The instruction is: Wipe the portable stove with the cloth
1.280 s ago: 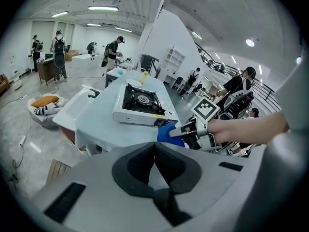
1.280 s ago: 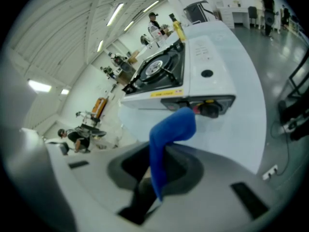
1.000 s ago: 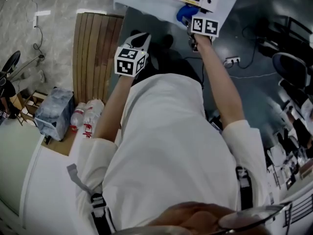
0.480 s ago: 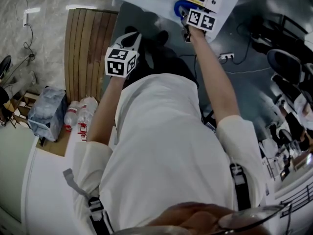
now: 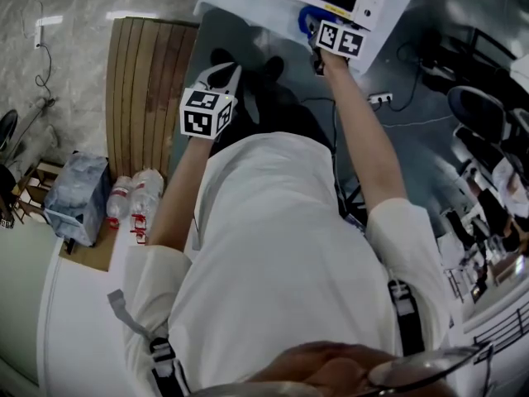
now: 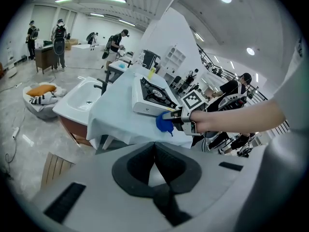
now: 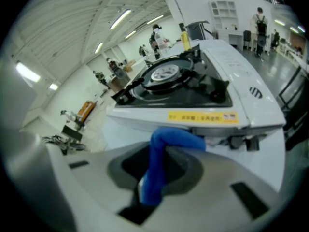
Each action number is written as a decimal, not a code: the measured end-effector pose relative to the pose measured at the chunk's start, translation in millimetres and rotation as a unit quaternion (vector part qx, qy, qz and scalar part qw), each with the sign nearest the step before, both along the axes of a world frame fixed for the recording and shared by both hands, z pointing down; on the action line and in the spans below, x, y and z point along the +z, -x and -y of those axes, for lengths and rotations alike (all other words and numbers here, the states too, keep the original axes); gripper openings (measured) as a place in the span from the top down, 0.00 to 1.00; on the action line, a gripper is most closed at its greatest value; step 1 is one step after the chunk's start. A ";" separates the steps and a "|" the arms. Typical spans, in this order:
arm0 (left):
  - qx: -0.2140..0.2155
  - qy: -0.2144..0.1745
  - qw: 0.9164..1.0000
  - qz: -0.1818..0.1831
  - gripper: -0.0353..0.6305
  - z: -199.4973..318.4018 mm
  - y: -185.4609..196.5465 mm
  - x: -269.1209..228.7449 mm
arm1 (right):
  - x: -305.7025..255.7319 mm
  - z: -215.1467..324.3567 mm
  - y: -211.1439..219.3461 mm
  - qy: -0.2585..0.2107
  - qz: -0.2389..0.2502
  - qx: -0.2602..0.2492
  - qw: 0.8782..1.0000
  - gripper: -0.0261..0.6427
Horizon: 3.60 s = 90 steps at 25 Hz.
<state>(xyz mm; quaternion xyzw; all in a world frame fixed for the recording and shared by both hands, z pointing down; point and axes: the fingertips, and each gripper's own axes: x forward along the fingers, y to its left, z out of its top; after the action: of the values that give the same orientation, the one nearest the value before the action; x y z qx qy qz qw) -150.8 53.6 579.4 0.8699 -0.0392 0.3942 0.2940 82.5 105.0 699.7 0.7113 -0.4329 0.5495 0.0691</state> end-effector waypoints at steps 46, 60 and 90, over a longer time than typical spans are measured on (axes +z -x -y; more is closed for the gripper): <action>0.001 -0.018 1.000 -0.006 0.90 97.1 60.8 -3.9 | -36.6 143.5 91.9 -0.045 0.023 -0.054 0.997 0.84; 0.027 -0.061 0.997 -0.038 0.90 112.1 23.3 -41.8 | -129.1 128.0 108.3 -0.106 -0.022 -0.092 0.990 0.84; 0.059 -0.111 0.981 -0.145 0.90 74.3 -97.5 -175.2 | -310.5 -49.1 -0.8 -0.183 -0.219 -0.019 0.958 0.84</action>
<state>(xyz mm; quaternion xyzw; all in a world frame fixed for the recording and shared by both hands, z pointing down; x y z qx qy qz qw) -53.3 -20.6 404.2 0.9458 0.0117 0.2735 0.1748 83.3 154.1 389.2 0.8063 -0.5138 0.2902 0.0407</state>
